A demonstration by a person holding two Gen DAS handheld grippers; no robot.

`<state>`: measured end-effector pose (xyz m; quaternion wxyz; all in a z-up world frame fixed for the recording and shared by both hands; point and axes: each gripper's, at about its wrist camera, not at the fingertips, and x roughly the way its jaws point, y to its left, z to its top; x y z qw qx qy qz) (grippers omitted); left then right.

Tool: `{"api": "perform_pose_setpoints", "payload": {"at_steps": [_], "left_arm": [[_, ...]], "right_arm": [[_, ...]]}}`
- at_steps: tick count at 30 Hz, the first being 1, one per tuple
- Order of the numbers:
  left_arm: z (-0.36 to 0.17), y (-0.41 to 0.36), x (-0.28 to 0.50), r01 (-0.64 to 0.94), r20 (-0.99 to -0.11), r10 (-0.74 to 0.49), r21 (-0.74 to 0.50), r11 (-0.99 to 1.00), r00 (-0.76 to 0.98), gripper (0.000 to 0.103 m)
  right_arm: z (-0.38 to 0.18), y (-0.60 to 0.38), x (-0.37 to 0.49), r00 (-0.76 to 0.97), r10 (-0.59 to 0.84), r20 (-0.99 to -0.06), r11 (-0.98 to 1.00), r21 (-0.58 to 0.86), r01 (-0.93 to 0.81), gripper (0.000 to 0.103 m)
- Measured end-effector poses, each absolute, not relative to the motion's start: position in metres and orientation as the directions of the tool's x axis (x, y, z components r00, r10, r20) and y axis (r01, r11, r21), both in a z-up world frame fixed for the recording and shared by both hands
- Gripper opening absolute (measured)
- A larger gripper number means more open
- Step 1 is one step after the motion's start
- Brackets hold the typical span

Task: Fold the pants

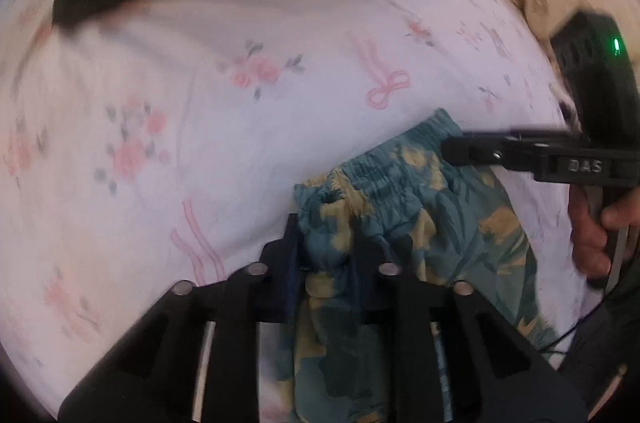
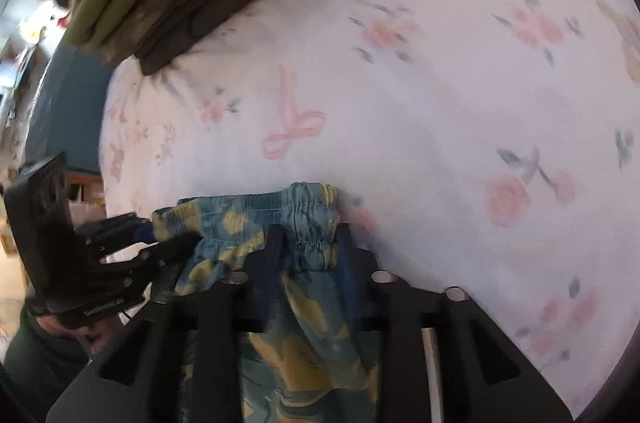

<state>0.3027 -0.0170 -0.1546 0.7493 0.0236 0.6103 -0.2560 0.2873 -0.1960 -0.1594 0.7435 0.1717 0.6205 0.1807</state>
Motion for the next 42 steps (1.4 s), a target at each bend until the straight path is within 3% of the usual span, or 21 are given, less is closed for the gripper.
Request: {"api": "perform_pose_setpoints", "payload": {"at_steps": [4,8,11,15,19,22,29,31,34,36,38,41,42], "left_arm": [[-0.121,-0.017,0.323,0.429,-0.918,-0.35,-0.244,0.87,0.186,0.015],[-0.061,-0.02,0.333,0.485,-0.857,-0.38,-0.182,0.855,0.348,0.015],[-0.046,-0.023,0.317,0.548,-0.855,-0.348,-0.092,0.831,0.384,0.016],[-0.033,-0.023,0.277,0.606,-0.83,-0.382,-0.068,0.793,0.406,0.016],[-0.026,-0.028,0.225,0.631,-0.846,-0.329,0.011,0.776,0.419,0.016],[-0.021,-0.027,0.187,0.646,-0.858,-0.328,0.006,0.763,0.395,0.015],[-0.027,-0.033,0.106,0.685,-0.891,-0.278,0.049,0.727,0.359,0.016],[-0.042,-0.035,0.095,0.67,-0.93,-0.236,0.014,0.742,0.281,0.017],[-0.062,-0.037,0.084,0.643,-0.956,-0.16,0.037,0.765,0.245,0.025],[-0.071,-0.036,0.078,0.633,-0.978,-0.114,0.024,0.773,0.177,0.042],[-0.063,-0.024,0.073,0.607,-0.976,-0.168,-0.053,0.793,0.135,0.044],[-0.044,0.001,0.078,0.502,-0.949,-0.24,-0.109,0.858,0.205,0.062],[-0.04,0.011,0.083,0.439,-0.933,-0.271,-0.146,0.886,0.236,0.062]], "right_arm": [[-0.13,-0.191,0.306,0.22,0.45,-0.866,0.893,0.433,-0.122,0.016],[-0.072,-0.191,0.321,0.387,0.422,-0.82,0.906,0.374,-0.196,0.016],[-0.049,-0.192,0.312,0.405,0.434,-0.805,0.899,0.358,-0.252,0.016],[-0.031,-0.189,0.271,0.411,0.441,-0.798,0.885,0.31,-0.348,0.016],[-0.022,-0.196,0.216,0.412,0.452,-0.791,0.87,0.291,-0.397,0.015],[-0.021,-0.196,0.171,0.427,0.42,-0.801,0.879,0.243,-0.41,0.013],[-0.043,-0.192,0.088,0.374,0.407,-0.834,0.896,0.285,-0.34,0.011],[-0.055,-0.189,0.072,0.349,0.403,-0.846,0.897,0.292,-0.331,0.011],[-0.079,-0.183,0.052,0.299,0.382,-0.875,0.906,0.289,-0.31,0.018],[-0.087,-0.18,0.043,0.256,0.363,-0.896,0.906,0.275,-0.321,0.019],[-0.089,-0.181,0.034,0.213,0.358,-0.909,0.901,0.276,-0.336,0.019],[-0.077,-0.196,0.024,0.245,0.387,-0.889,0.902,0.311,-0.298,0.019],[-0.071,-0.202,0.024,0.277,0.403,-0.872,0.903,0.33,-0.275,0.019]]}}
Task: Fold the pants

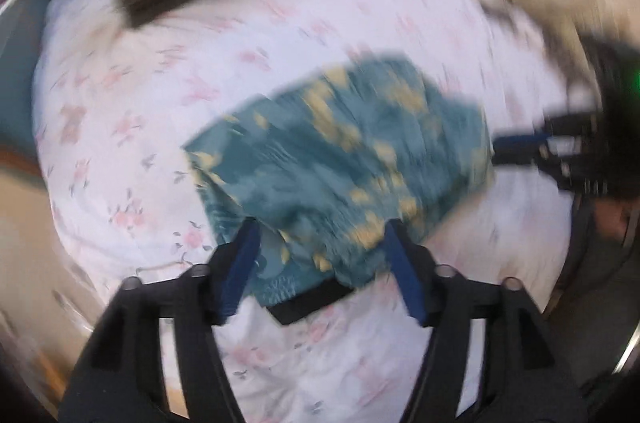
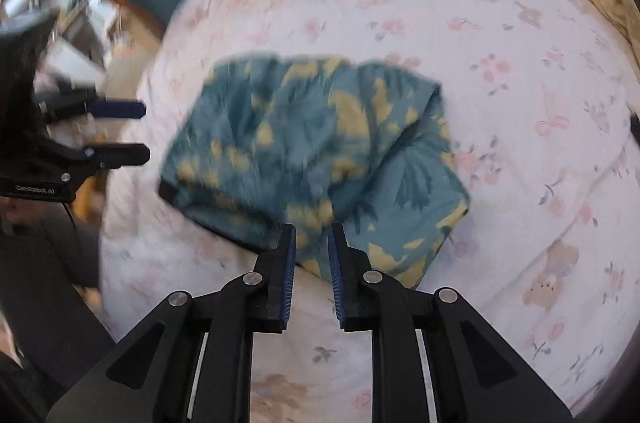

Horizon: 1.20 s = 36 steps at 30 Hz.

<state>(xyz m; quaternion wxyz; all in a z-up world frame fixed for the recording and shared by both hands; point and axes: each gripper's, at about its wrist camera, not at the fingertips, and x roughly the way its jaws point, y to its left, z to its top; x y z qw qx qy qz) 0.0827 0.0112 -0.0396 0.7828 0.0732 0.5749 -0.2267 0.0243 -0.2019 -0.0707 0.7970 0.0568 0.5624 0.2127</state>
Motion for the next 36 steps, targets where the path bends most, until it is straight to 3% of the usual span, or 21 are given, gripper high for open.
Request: {"api": "perform_pose_setpoints", "payload": {"at_steps": [4,10,14,18,21,22,23,24,32,35,36], "left_arm": [[-0.061,0.018,0.094,0.284,-0.926,-0.278,-0.203,0.937,0.255,0.06],[-0.111,-0.02,0.084,0.407,-0.972,-0.154,-0.071,0.911,0.175,0.058],[-0.144,-0.007,0.083,0.289,-0.985,-0.171,-0.169,0.942,-0.019,0.062],[-0.117,-0.001,0.088,0.313,-0.985,-0.164,-0.141,0.939,0.047,0.062],[-0.095,0.022,0.101,0.221,-0.969,-0.212,-0.18,0.958,0.127,0.063],[-0.09,0.033,0.107,0.172,-0.963,-0.205,-0.175,0.969,0.173,0.064],[-0.085,0.046,0.116,0.11,-0.956,-0.187,-0.165,0.98,0.225,0.066],[-0.084,0.058,0.124,0.049,-0.951,-0.168,-0.161,0.986,0.261,0.066],[-0.129,0.095,0.177,-0.135,-0.928,-0.242,-0.289,0.948,0.284,0.064],[-0.146,0.086,0.179,-0.113,-0.928,-0.285,-0.318,0.941,0.239,0.054],[-0.147,0.083,0.179,-0.105,-0.925,-0.298,-0.329,0.938,0.236,0.05]], "right_arm": [[-0.056,-0.21,0.039,0.376,0.453,-0.809,0.891,0.392,-0.23,0.019],[-0.105,-0.168,0.062,0.241,0.4,-0.884,0.901,0.331,-0.28,0.019],[-0.143,-0.156,0.05,0.098,0.34,-0.935,0.908,0.3,-0.292,0.017],[-0.124,-0.168,0.049,0.13,0.372,-0.919,0.902,0.324,-0.286,0.016],[-0.097,-0.203,0.06,0.226,0.417,-0.88,0.905,0.38,-0.191,0.02],[-0.089,-0.217,0.066,0.263,0.433,-0.862,0.901,0.406,-0.151,0.026],[-0.084,-0.234,0.075,0.297,0.446,-0.844,0.894,0.438,-0.099,0.048],[-0.082,-0.25,0.086,0.329,0.451,-0.83,0.885,0.464,-0.042,0.061],[-0.123,-0.287,0.149,0.335,0.437,-0.835,0.863,0.494,0.107,0.058],[-0.141,-0.283,0.158,0.287,0.458,-0.841,0.861,0.5,0.094,0.056],[-0.145,-0.28,0.16,0.279,0.462,-0.842,0.862,0.501,0.083,0.05]]}}
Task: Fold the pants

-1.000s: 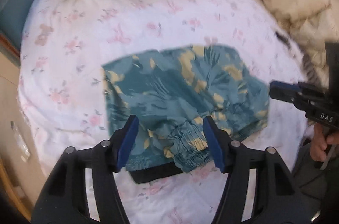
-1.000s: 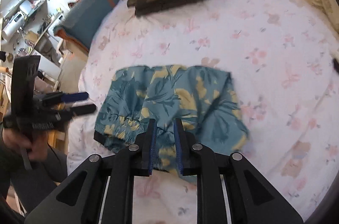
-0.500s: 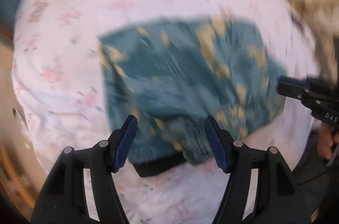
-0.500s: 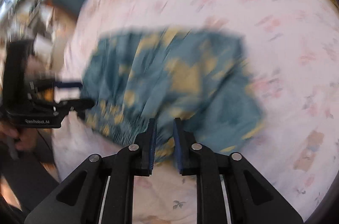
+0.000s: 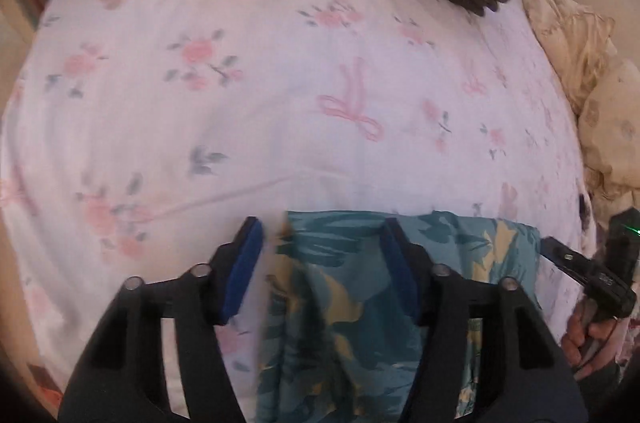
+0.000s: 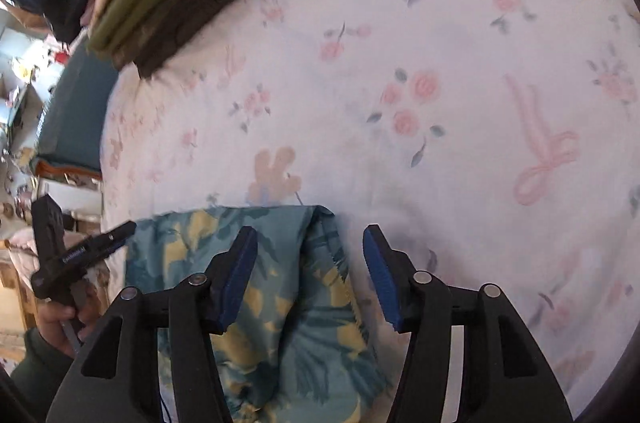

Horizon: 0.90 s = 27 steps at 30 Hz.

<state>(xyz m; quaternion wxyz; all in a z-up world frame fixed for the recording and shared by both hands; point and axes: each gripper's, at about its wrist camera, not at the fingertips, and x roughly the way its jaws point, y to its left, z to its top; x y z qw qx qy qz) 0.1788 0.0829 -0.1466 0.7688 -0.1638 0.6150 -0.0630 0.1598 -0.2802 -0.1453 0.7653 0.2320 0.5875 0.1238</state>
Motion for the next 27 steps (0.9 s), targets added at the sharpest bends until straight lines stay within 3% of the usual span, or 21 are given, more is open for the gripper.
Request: {"api": "perform_pose_setpoints", "payload": {"at_steps": [1,2,3,4,5,9,13,16,18,19,20,21,26,27], "left_arm": [[-0.147,0.081,0.182,-0.097,-0.923,-0.307,-0.336,0.937,0.232,0.047],[-0.147,0.075,0.182,-0.071,-0.924,-0.311,-0.334,0.94,0.223,0.035],[-0.147,0.072,0.189,-0.058,-0.928,-0.304,-0.323,0.945,0.214,0.015],[-0.147,0.068,0.189,-0.033,-0.929,-0.304,-0.318,0.948,0.21,0.006],[-0.143,0.065,0.19,-0.021,-0.931,-0.293,-0.305,0.952,0.218,0.006],[-0.126,0.067,0.19,-0.028,-0.93,-0.252,-0.269,0.963,0.269,0.005],[-0.137,0.076,0.193,-0.049,-0.944,-0.217,-0.236,0.97,0.248,0.007],[-0.14,0.083,0.194,-0.112,-0.957,-0.184,-0.212,0.971,0.223,0.029],[-0.135,0.087,0.194,-0.137,-0.96,-0.156,-0.191,0.972,0.234,0.056],[-0.13,0.089,0.194,-0.142,-0.957,-0.135,-0.176,0.974,0.258,0.061],[-0.125,0.093,0.194,-0.143,-0.948,-0.127,-0.174,0.974,0.29,0.066],[-0.125,0.094,0.194,-0.133,-0.944,-0.138,-0.184,0.974,0.299,0.066],[-0.141,0.082,0.201,-0.051,-0.934,-0.258,-0.278,0.959,0.246,0.065],[-0.147,0.078,0.203,-0.038,-0.939,-0.261,-0.276,0.96,0.225,0.061]], "right_arm": [[-0.148,-0.277,0.161,0.272,0.473,-0.838,0.858,0.508,0.073,0.047],[-0.149,-0.275,0.163,0.264,0.485,-0.834,0.854,0.517,0.063,0.042],[-0.15,-0.271,0.164,0.258,0.491,-0.832,0.853,0.519,0.049,0.029],[-0.149,-0.265,0.166,0.25,0.484,-0.839,0.864,0.503,0.017,0.019],[-0.15,-0.26,0.167,0.24,0.476,-0.846,0.872,0.489,-0.006,0.002],[-0.133,-0.267,0.166,0.292,0.469,-0.833,0.873,0.488,-0.01,0.001],[-0.139,-0.271,0.166,0.277,0.392,-0.877,0.913,0.407,-0.004,0.001],[-0.146,-0.27,0.166,0.265,0.387,-0.883,0.915,0.402,0.004,0.006],[-0.136,-0.276,0.167,0.283,0.372,-0.884,0.92,0.391,0.013,0.026],[-0.131,-0.282,0.167,0.296,0.379,-0.877,0.916,0.401,0.015,0.032],[-0.126,-0.288,0.169,0.309,0.399,-0.863,0.905,0.426,0.02,0.046],[-0.124,-0.293,0.17,0.318,0.415,-0.853,0.895,0.445,0.027,0.056],[-0.135,-0.292,0.179,0.296,0.464,-0.835,0.87,0.493,0.028,0.056],[-0.143,-0.288,0.18,0.269,0.471,-0.84,0.869,0.495,0.023,0.056]]}}
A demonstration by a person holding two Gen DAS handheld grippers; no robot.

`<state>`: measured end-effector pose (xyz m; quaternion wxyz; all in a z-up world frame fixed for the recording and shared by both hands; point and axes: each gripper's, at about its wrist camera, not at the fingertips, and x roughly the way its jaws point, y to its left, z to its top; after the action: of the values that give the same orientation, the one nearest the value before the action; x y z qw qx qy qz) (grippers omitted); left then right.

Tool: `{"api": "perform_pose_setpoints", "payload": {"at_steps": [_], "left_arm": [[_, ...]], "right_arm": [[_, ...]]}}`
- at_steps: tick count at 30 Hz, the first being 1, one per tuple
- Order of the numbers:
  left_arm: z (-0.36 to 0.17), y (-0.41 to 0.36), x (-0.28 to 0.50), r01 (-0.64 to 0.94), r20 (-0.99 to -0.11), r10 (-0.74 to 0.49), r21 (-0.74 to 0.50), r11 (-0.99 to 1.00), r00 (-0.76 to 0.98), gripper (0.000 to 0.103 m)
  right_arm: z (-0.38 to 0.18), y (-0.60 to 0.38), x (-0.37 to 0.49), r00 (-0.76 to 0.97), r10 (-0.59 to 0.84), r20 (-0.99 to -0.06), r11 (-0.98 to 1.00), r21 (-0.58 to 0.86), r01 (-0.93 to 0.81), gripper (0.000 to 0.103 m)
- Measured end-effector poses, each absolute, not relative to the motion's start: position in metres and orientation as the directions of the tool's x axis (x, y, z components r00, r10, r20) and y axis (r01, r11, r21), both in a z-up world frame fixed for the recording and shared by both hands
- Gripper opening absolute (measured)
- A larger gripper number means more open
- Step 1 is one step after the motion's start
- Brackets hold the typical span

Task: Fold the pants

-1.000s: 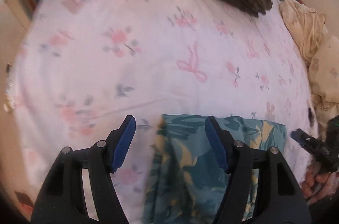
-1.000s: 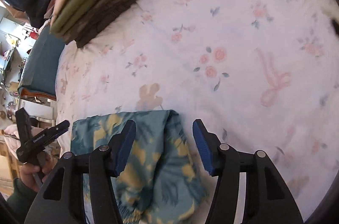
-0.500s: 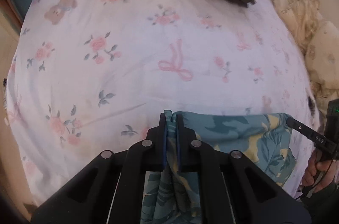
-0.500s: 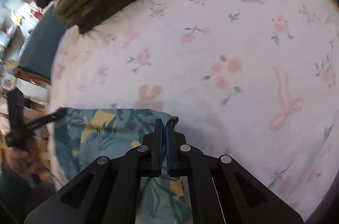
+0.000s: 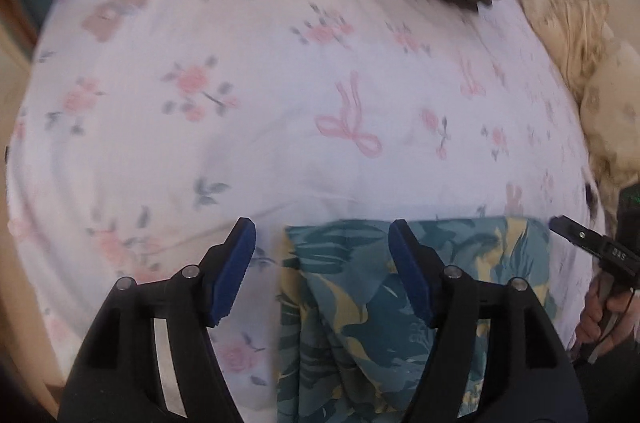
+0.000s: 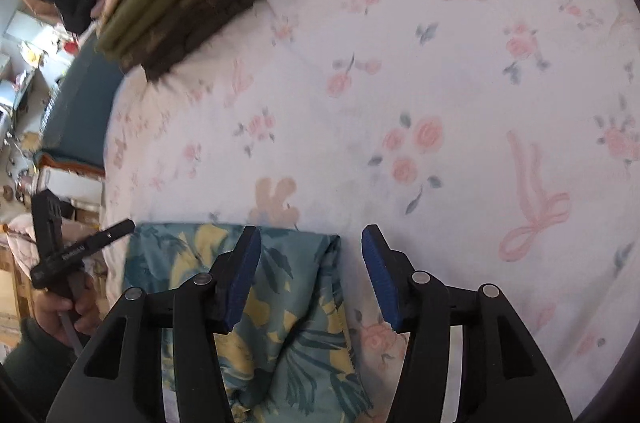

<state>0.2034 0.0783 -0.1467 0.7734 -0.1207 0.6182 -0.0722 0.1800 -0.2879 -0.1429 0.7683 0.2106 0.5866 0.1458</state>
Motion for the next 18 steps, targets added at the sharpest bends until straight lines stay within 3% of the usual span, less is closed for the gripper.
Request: {"api": "perform_pose_setpoints", "payload": {"at_steps": [1,3,4,5,6,11,18], "left_arm": [[-0.152,0.074,0.207,-0.021,-0.941,-0.271,-0.281,0.96,0.205,0.054],[-0.155,0.068,0.208,0.02,-0.941,-0.286,-0.287,0.958,0.181,0.006],[-0.153,0.064,0.207,0.044,-0.94,-0.295,-0.292,0.955,0.171,0.006],[-0.147,0.058,0.207,0.08,-0.942,-0.274,-0.263,0.961,0.192,0.005],[-0.14,0.054,0.208,0.108,-0.939,-0.26,-0.241,0.965,0.224,0.005],[-0.086,0.053,0.218,0.159,-0.858,-0.272,-0.224,0.961,0.435,0.005],[-0.077,0.038,0.193,0.32,-0.845,-0.239,-0.085,0.943,0.479,0.005]], "right_arm": [[-0.152,-0.283,0.181,0.232,0.496,-0.837,0.858,0.513,0.018,0.056],[-0.166,-0.272,0.181,0.172,0.524,-0.834,0.847,0.531,-0.005,0.05],[-0.166,-0.266,0.18,0.168,0.512,-0.842,0.857,0.515,-0.032,0.038],[-0.163,-0.262,0.18,0.174,0.498,-0.849,0.866,0.495,-0.062,0.012],[-0.157,-0.26,0.18,0.191,0.492,-0.85,0.871,0.485,-0.082,0.007],[-0.102,-0.266,0.184,0.429,0.451,-0.783,0.891,0.426,-0.157,0.005],[-0.092,-0.265,0.17,0.439,0.446,-0.78,0.893,0.354,-0.279,0.005]]}}
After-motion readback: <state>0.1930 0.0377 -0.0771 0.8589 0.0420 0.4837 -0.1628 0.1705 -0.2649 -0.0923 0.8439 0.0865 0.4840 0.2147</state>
